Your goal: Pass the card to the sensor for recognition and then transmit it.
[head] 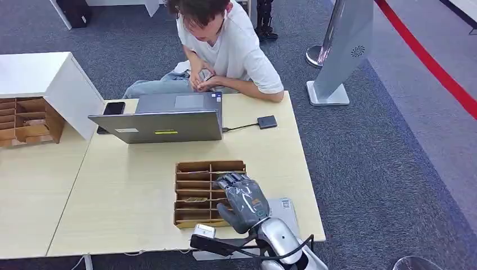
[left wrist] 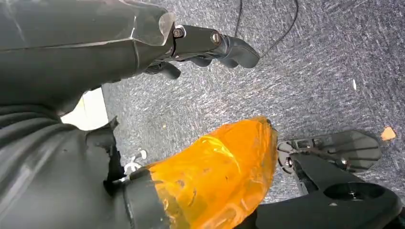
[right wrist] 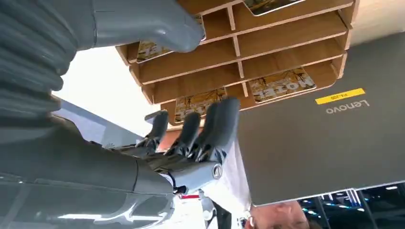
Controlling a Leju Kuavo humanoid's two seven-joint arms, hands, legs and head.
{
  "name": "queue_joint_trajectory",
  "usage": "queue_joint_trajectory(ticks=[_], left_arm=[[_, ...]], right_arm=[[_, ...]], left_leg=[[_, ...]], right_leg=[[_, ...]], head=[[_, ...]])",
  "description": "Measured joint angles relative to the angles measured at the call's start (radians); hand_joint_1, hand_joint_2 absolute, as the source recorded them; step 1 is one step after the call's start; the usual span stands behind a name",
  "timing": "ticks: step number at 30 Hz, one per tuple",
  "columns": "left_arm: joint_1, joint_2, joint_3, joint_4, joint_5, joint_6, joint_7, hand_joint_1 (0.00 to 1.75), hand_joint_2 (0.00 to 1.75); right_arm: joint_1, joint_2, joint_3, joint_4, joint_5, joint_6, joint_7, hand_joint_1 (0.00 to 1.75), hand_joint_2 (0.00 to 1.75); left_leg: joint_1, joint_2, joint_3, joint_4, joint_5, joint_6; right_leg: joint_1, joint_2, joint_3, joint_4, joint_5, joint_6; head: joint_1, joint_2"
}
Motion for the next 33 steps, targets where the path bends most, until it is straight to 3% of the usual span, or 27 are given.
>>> queue_joint_trajectory(ticks=[6,18,33], left_arm=[[0.000,0.000,-0.006,0.000,-0.003,0.000,0.000,0.00,0.00],[0.000,0.000,-0.014,0.000,-0.003,0.000,0.000,0.00,0.00],[0.000,0.000,-0.016,0.000,-0.009,-0.002,0.003,0.00,0.00]], right_arm=[[0.004,0.000,-0.002,0.005,0.000,0.000,0.003,0.75,1.75],[0.010,0.000,-0.010,0.007,0.000,0.002,0.003,0.73,1.75],[0.011,0.000,-0.025,0.042,0.003,0.006,0.006,0.89,1.75]], left_leg=[[0.000,0.000,0.000,0.000,0.000,0.000],[0.000,0.000,0.000,0.000,0.000,0.000],[0.000,0.000,0.000,0.000,0.000,0.000]], right_leg=[[0.000,0.000,0.000,0.000,0.000,0.000],[0.000,0.000,0.000,0.000,0.000,0.000],[0.000,0.000,0.000,0.000,0.000,0.000]], head=[[0.000,0.000],[0.000,0.000],[0.000,0.000]])
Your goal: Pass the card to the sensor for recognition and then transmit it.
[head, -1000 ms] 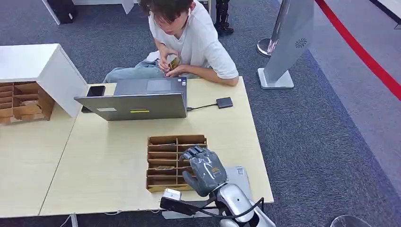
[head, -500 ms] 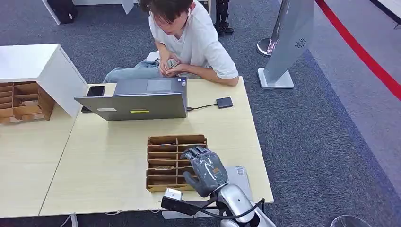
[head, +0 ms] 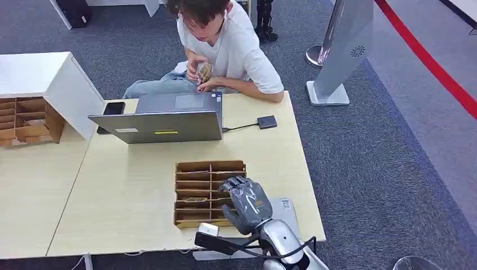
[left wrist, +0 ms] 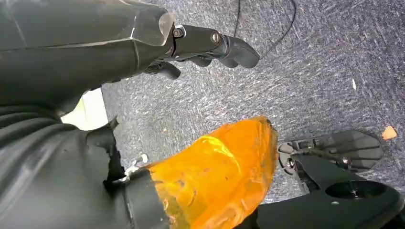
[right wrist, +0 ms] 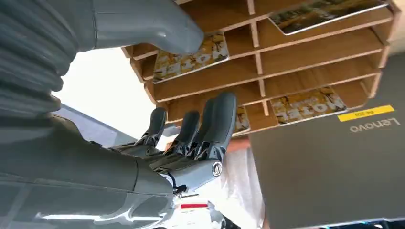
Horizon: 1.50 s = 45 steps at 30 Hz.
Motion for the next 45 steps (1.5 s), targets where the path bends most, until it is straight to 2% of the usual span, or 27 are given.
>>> queue_joint_trajectory(ticks=[17,25,33,39,43,45], left_arm=[[0.000,0.000,-0.001,0.000,0.000,0.000,0.001,0.00,0.00],[-0.001,0.000,-0.002,0.000,-0.003,-0.001,0.001,0.00,0.00],[-0.002,0.000,-0.010,0.000,-0.010,-0.003,0.004,0.00,0.00],[-0.005,-0.001,-0.025,0.000,-0.018,-0.010,0.009,0.00,0.00],[-0.006,-0.001,-0.028,0.000,-0.019,-0.011,0.010,0.00,0.00],[-0.006,-0.001,-0.031,0.000,-0.020,-0.011,0.011,0.00,0.00]], right_arm=[[0.001,0.000,-0.003,0.022,0.002,0.000,0.002,0.89,1.75],[0.001,0.000,-0.007,0.030,0.002,0.000,0.003,1.06,1.75],[-0.002,0.004,-0.023,0.042,-0.003,0.002,0.004,1.08,1.75],[-0.016,0.015,-0.029,0.055,-0.003,0.014,0.004,1.20,1.75],[-0.022,0.022,-0.030,0.061,-0.003,0.014,0.004,1.15,1.75],[-0.024,0.025,-0.030,0.066,-0.003,0.014,0.004,1.26,1.75]], left_leg=[[0.000,0.000,0.000,0.000,0.000,0.000],[0.000,0.000,0.000,0.000,0.000,0.000],[0.000,0.000,0.000,0.000,0.000,0.000],[0.000,0.000,0.000,0.000,0.000,0.000],[0.000,0.000,0.000,0.000,0.000,0.000],[0.000,0.000,0.000,0.000,0.000,0.000]], right_leg=[[0.000,0.000,0.000,0.000,0.000,0.000],[0.000,0.000,0.000,0.000,0.000,0.000],[0.000,0.000,0.000,0.000,0.000,0.000],[0.000,0.000,0.000,0.000,0.000,0.000],[0.000,0.000,0.000,0.000,0.000,0.000],[0.000,0.000,0.000,0.000,0.000,0.000]], head=[[0.000,0.000],[0.000,0.000],[0.000,0.000],[0.000,0.000],[0.000,0.000],[0.000,0.000]])
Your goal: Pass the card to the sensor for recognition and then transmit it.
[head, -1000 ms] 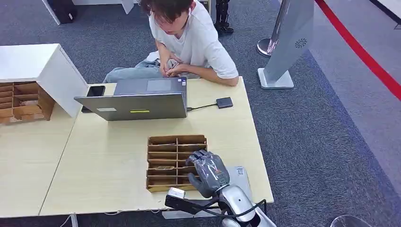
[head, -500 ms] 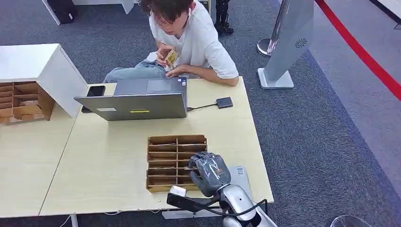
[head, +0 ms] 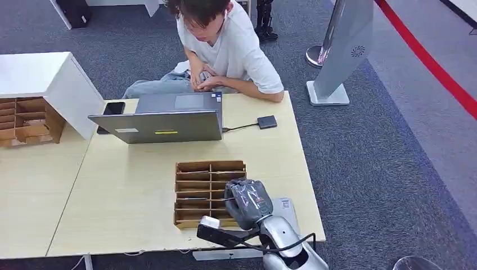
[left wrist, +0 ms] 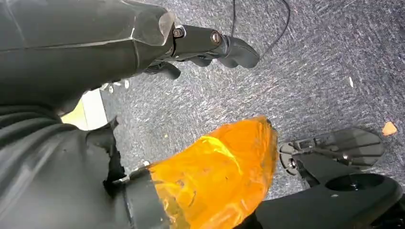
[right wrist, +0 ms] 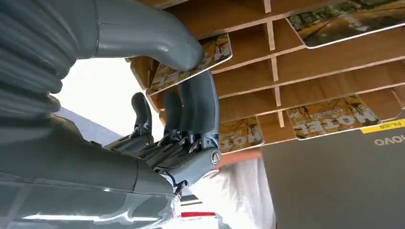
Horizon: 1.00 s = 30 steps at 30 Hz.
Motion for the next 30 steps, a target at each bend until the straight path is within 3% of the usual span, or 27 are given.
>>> queue_joint_trajectory(ticks=[7,30], left_arm=[[-0.004,0.000,-0.003,0.000,-0.005,-0.002,0.004,0.00,0.00],[-0.004,0.000,-0.021,0.000,0.021,0.000,0.005,0.00,0.00]], right_arm=[[-0.010,0.009,-0.001,0.018,-0.003,-0.002,-0.003,1.75,1.75],[-0.011,0.013,-0.012,-0.048,0.000,-0.046,-0.024,1.75,1.75]], left_leg=[[0.000,0.000,0.000,0.000,0.000,0.000],[0.000,0.000,0.000,0.000,0.000,0.000]], right_leg=[[0.000,0.000,0.000,0.000,0.000,0.000],[0.000,0.000,0.000,0.000,0.000,0.000]], head=[[0.000,0.000],[0.000,0.000]])
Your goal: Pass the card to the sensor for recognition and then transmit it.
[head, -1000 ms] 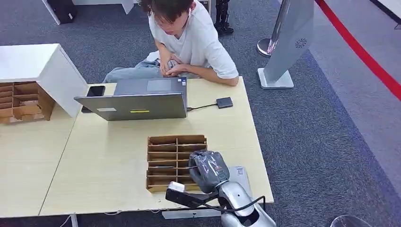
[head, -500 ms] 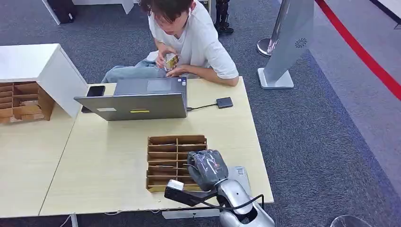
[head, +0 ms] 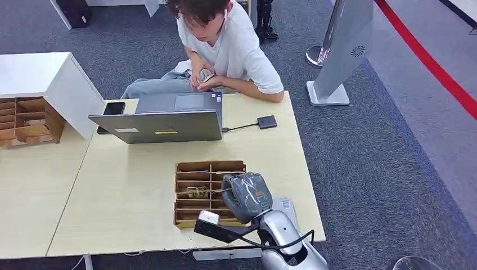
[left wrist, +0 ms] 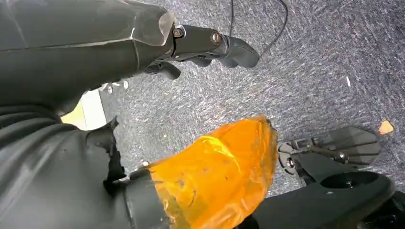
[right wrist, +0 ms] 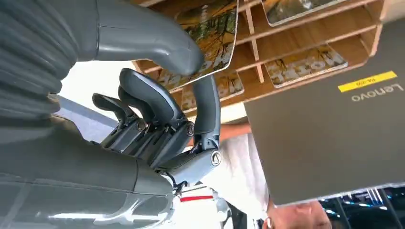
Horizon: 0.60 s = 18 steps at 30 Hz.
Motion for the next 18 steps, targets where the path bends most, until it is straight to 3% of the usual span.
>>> queue_joint_trajectory(ticks=[18], left_arm=[[0.011,0.001,0.000,0.000,0.035,0.010,-0.018,0.00,0.00]], right_arm=[[0.006,-0.031,-0.002,-0.260,0.018,-0.034,-0.014,1.75,1.75]], left_leg=[[0.000,0.000,0.000,0.000,0.000,0.000]], right_leg=[[0.000,0.000,0.000,0.000,0.000,0.000]], head=[[0.000,0.000]])
